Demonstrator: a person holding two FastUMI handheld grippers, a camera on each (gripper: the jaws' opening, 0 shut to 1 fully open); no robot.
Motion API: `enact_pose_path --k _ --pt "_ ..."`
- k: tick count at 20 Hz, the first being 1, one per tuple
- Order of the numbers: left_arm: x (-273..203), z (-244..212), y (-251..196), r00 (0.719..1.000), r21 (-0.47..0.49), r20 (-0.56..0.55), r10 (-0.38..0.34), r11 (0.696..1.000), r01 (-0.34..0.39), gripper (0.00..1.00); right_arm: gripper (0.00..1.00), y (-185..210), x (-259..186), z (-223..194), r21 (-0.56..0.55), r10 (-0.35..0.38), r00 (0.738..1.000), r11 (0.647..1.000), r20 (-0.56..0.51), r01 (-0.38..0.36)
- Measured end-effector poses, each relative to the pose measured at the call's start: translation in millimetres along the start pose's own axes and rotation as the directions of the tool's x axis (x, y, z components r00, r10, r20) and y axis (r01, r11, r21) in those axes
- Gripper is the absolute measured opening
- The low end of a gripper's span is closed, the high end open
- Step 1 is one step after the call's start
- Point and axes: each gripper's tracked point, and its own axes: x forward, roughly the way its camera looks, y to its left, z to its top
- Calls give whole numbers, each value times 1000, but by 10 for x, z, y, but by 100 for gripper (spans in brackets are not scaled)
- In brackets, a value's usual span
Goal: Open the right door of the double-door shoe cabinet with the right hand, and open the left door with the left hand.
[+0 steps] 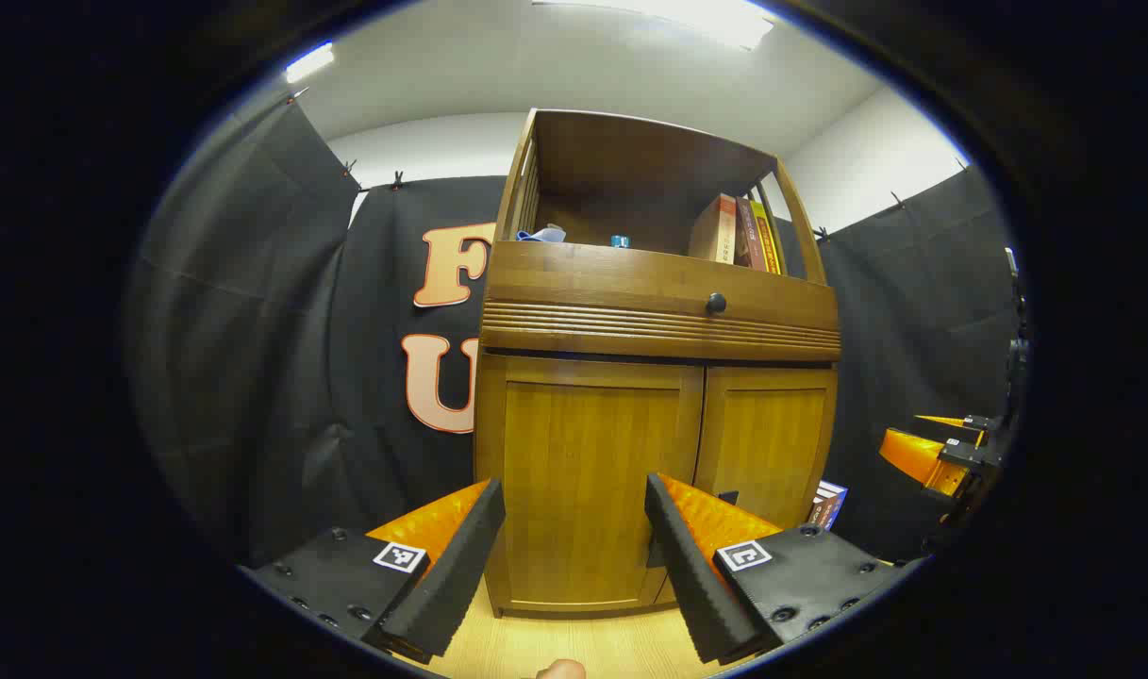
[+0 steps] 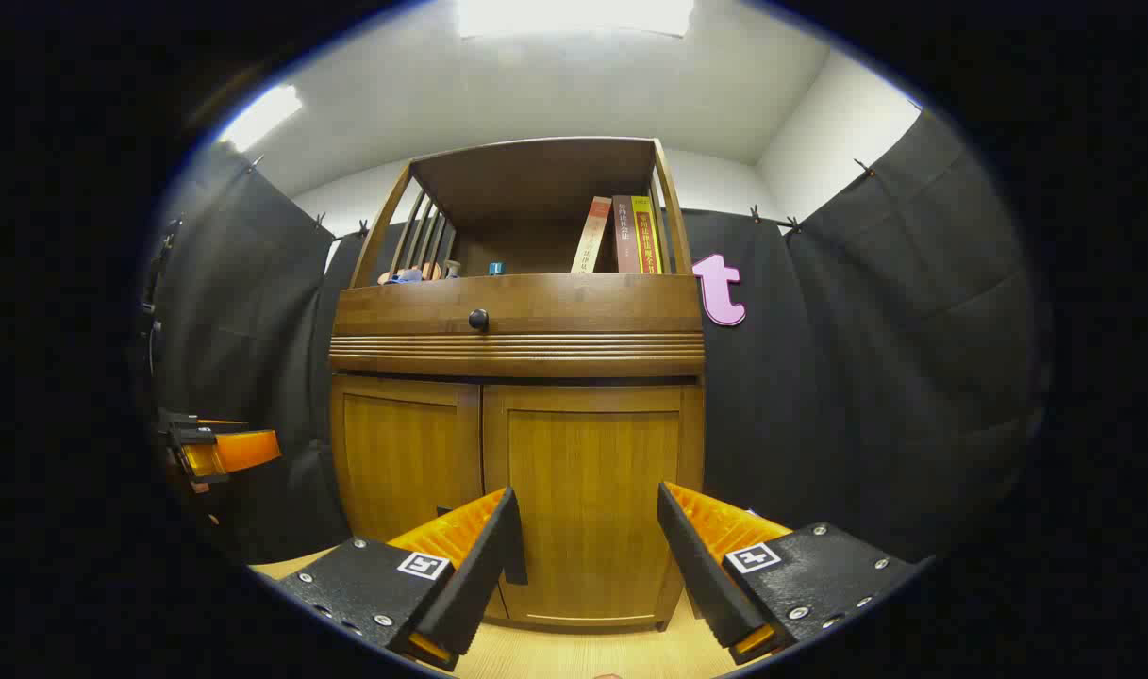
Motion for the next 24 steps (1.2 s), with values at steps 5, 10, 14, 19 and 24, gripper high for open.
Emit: enact_pose_path --k 5,10,14,19,24 --pt "-4 32 -85 1000 -15 -4 -15 1000 15 94 91 -6 1 -61 -7 2 1000 1000 -21 -2" --pt "-13 -17 -98 1000 -21 -16 -22 1000 21 95 91 16 -9 -66 -16 10 1000 1000 -18 -10" --pt "-29 -16 -34 1000 -18 -11 4 1000 -4 99 91 33 -17 -83 -19 8 1000 1000 -23 -8" --pt "-39 1 -69 1000 -18 -4 -5 1000 5 97 100 24 -33 -86 -21 3 1000 1000 -18 -4" --pt "-56 -44 -92 1000 -23 -14 -13 1000 13 96 100 38 -16 -183 -36 -3 999 999 -33 2"
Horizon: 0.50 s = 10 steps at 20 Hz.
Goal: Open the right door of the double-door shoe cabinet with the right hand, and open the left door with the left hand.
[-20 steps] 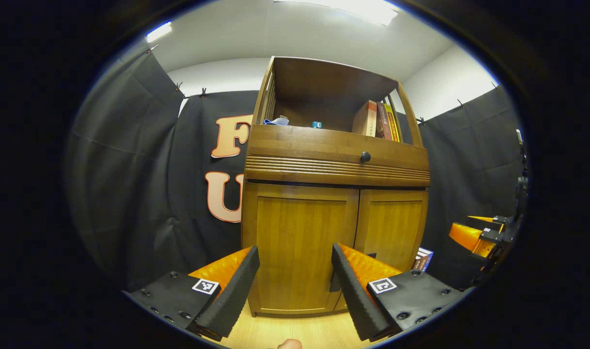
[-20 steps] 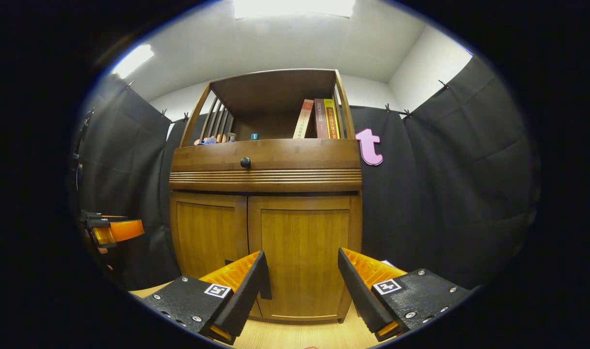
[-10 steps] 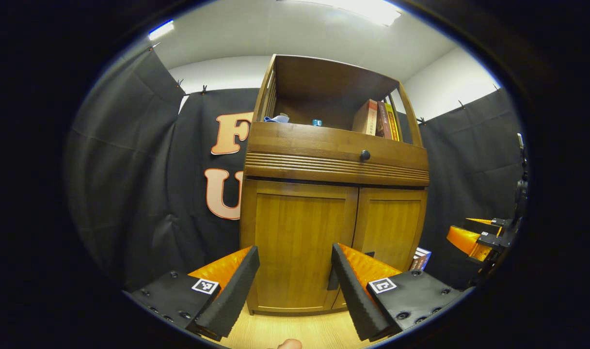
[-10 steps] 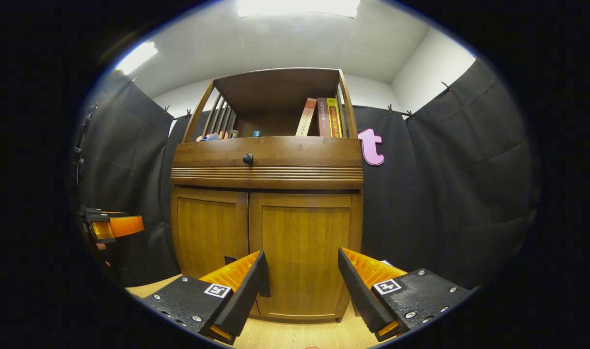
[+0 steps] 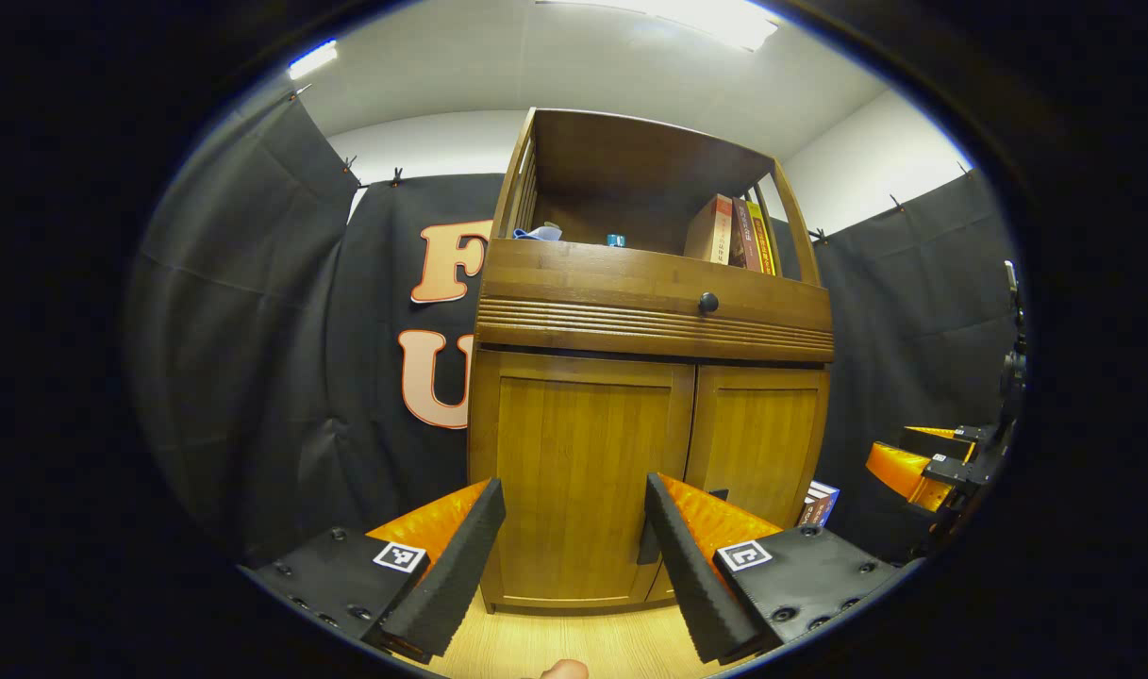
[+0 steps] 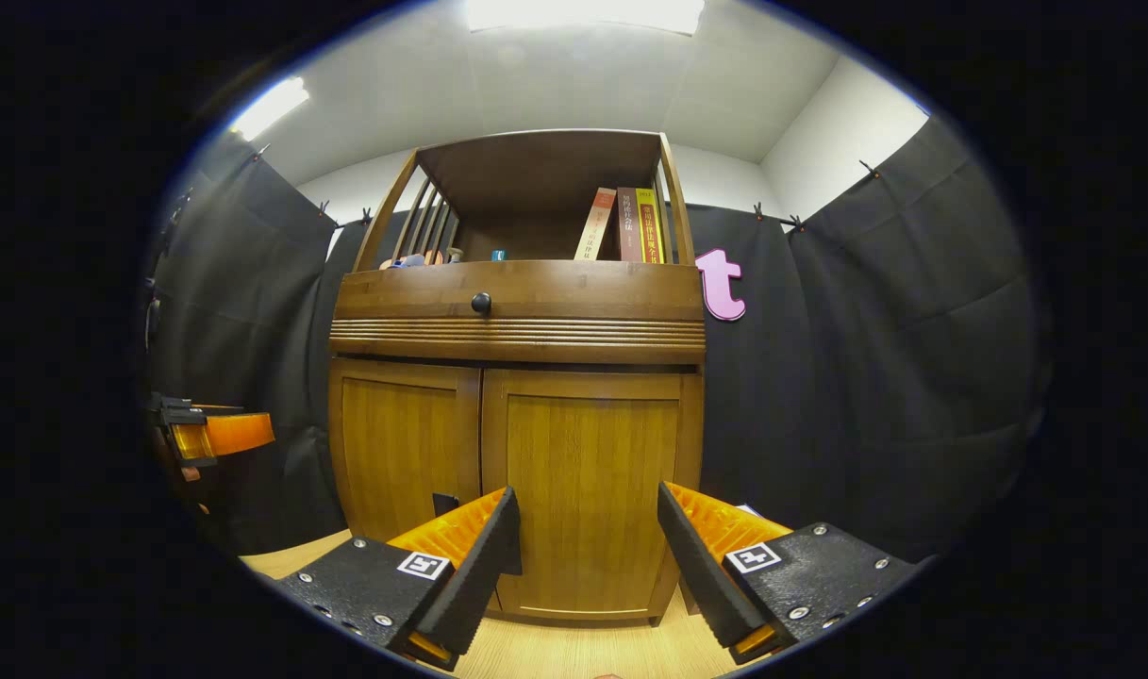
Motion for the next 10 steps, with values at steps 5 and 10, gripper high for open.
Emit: enact_pose_path --k 5,10 --pt "-32 36 17 1000 0 11 1 1000 -1 95 100 -24 81 -179 17 -18 1000 1000 -17 18" --pt "-82 52 13 1000 10 21 -3 1000 3 99 80 59 234 -510 19 -21 998 1000 -57 22"
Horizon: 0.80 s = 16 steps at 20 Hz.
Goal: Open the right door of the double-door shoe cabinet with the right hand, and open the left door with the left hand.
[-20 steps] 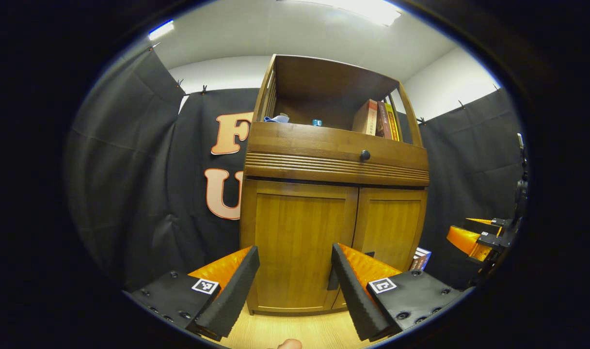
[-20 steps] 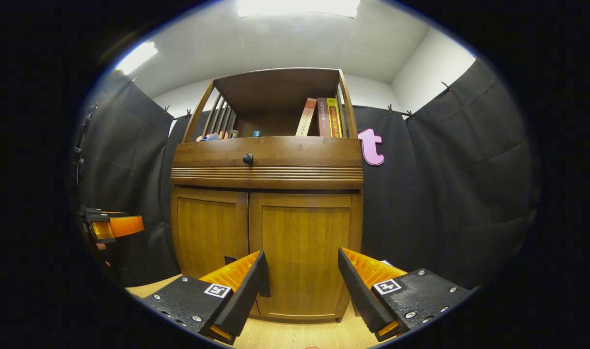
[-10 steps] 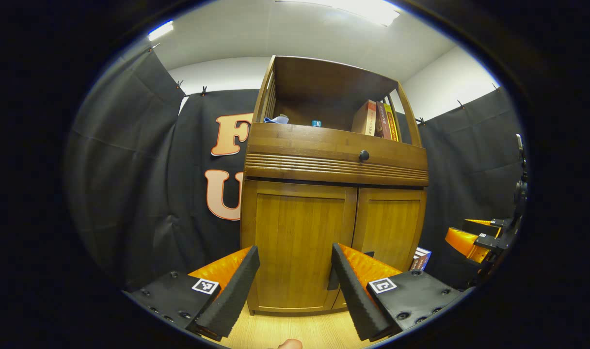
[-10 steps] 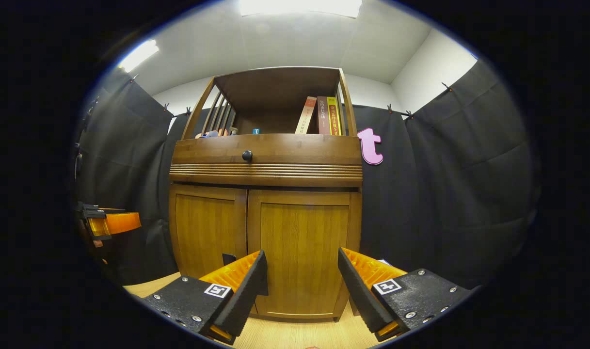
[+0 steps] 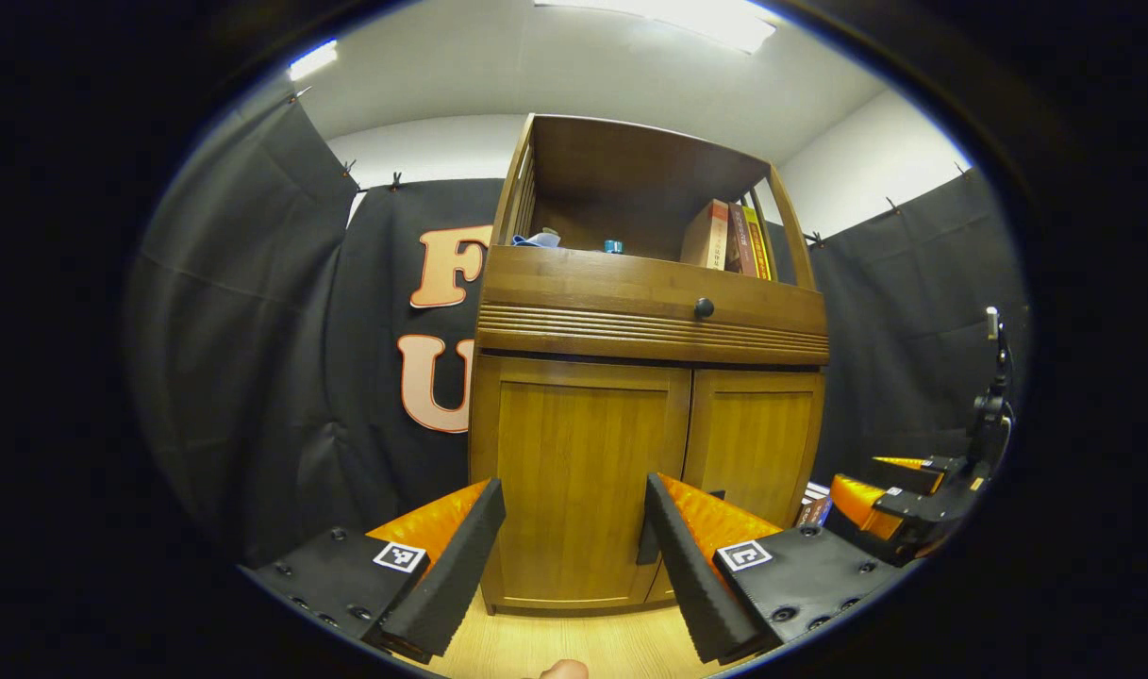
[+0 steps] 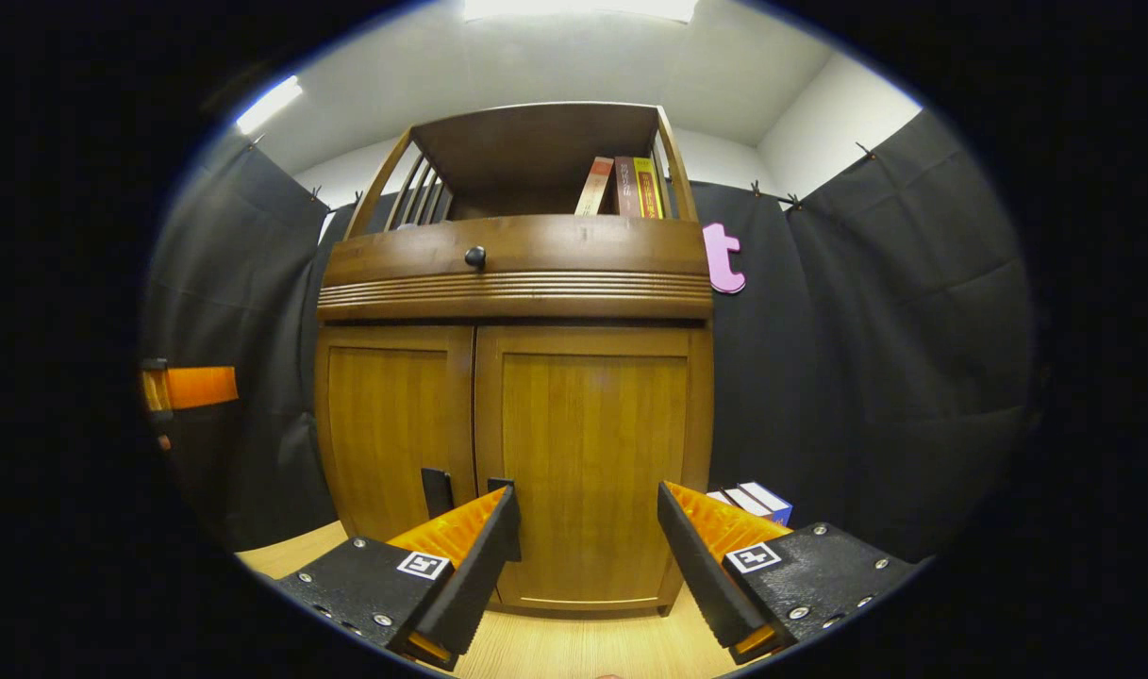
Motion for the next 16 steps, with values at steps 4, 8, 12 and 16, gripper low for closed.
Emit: enact_pose_path --k 4,8,12,16 --pt "3 16 41 1000 0 4 3 1000 -3 96 91 123 149 -311 -11 -16 999 1000 -27 16" --pt "-5 5 69 1000 7 9 14 1000 -14 99 91 353 323 -606 28 12 999 1000 -47 -11" --pt "-4 -34 118 1000 12 -4 11 1000 -11 94 91 510 551 -886 41 22 997 999 -72 -19" --pt "6 -52 177 1000 25 -1 20 999 -20 95 100 669 789 -1001 54 54 995 997 -86 -49"
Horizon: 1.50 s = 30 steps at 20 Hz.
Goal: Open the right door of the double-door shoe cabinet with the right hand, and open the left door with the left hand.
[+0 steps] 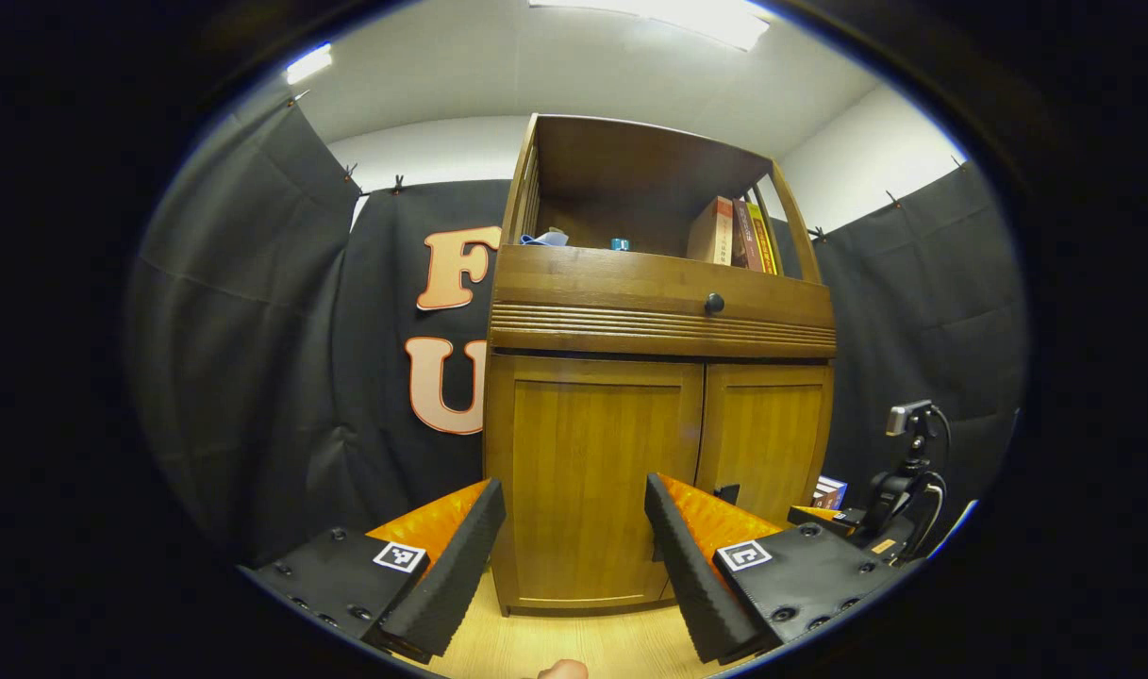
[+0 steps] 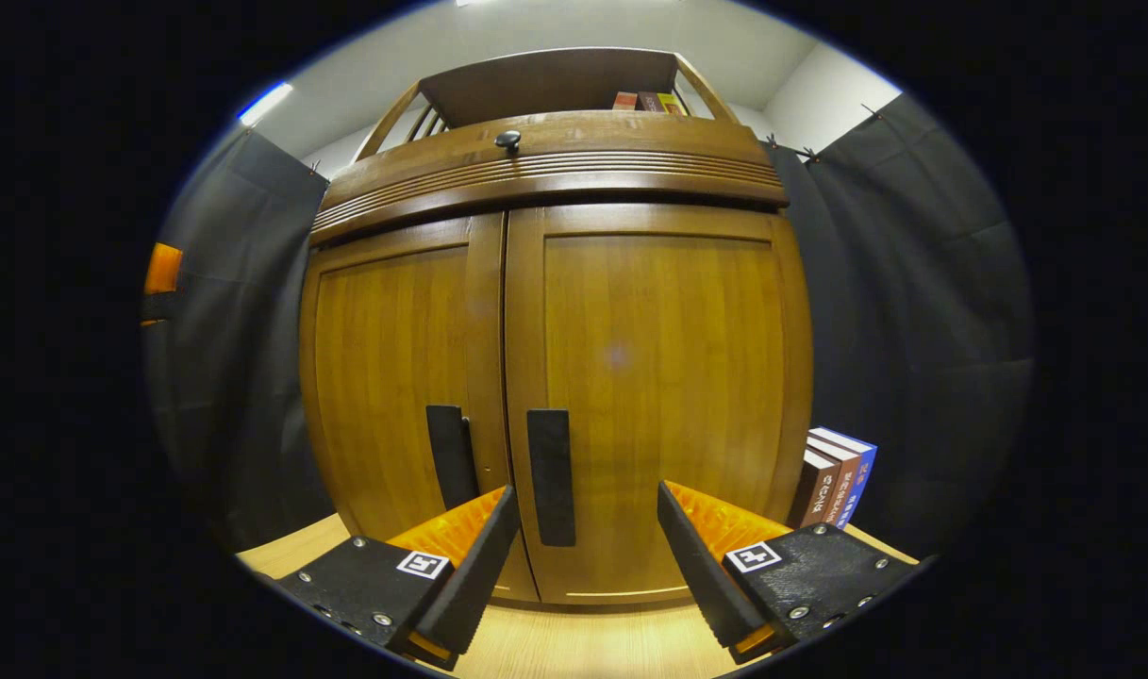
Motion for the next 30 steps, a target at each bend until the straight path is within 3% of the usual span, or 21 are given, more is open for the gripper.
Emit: enact_pose_path --k 1,2,8,9,10,12,13,14,15,17,18,19,20,21,22,23,25,27,28,30 --pt "-3 -4 17 1000 2 -1 3 1000 -3 96 100 18 60 -20 2 4 1000 1000 -3 -4" --pt "15 -18 37 1000 3 -2 4 1000 -4 96 91 60 117 -47 2 11 1000 1000 -10 -11" --pt "88 -51 150 1000 17 0 22 1000 -22 96 79 144 464 -162 -27 12 999 1000 -35 -13" --pt "96 -50 168 1000 22 4 28 999 -28 97 89 157 523 -147 -26 12 999 1000 -30 -13" --pt "114 -66 176 999 24 4 32 999 -32 99 63 163 564 -132 -25 11 1000 1000 -28 -12" --pt "142 -80 209 999 21 2 35 999 -35 96 79 179 647 -140 -16 17 999 1000 -28 -17" --pt "155 -78 215 999 21 2 35 999 -35 95 66 186 680 -150 -10 19 999 1000 -33 -19" --pt "170 -95 229 999 21 1 38 999 -38 95 70 184 704 -166 -4 18 999 1000 -41 -18" --pt "191 -96 241 999 21 0 40 999 -40 95 47 182 724 -179 1 22 999 1000 -48 -22" --pt "209 -126 251 999 22 -5 43 999 -43 95 63 190 772 -203 15 28 998 1000 -59 -27" --pt "221 -134 244 999 22 -5 39 999 -39 95 58 222 792 -213 28 39 997 999 -63 -37" --pt "228 -130 235 999 19 -2 33 999 -33 95 34 225 791 -211 31 37 997 999 -67 -35" --pt "239 -139 224 1000 15 1 27 1000 -27 94 37 224 796 -206 29 37 997 999 -66 -35" --pt "257 -144 224 1000 11 -3 24 1000 -24 94 27 231 793 -206 22 39 997 999 -67 -37" --pt "256 -170 221 1000 8 -6 25 1000 -25 96 37 234 792 -205 17 41 997 999 -68 -40" --pt "253 -170 227 1000 7 -8 27 1000 -27 96 26 233 790 -218 21 45 996 999 -73 -43" --pt "234 -165 249 999 9 -8 35 999 -35 95 44 228 773 -221 31 52 995 998 -79 -50" --pt "216 -169 252 999 9 -9 36 999 -36 94 23 226 754 -222 27 53 996 998 -78 -51" --pt "193 -163 243 999 10 -8 37 999 -37 95 33 228 736 -223 25 56 996 998 -76 -54" --pt "176 -147 240 999 15 -8 41 999 -41 95 32 219 688 -221 29 65 995 998 -75 -63"
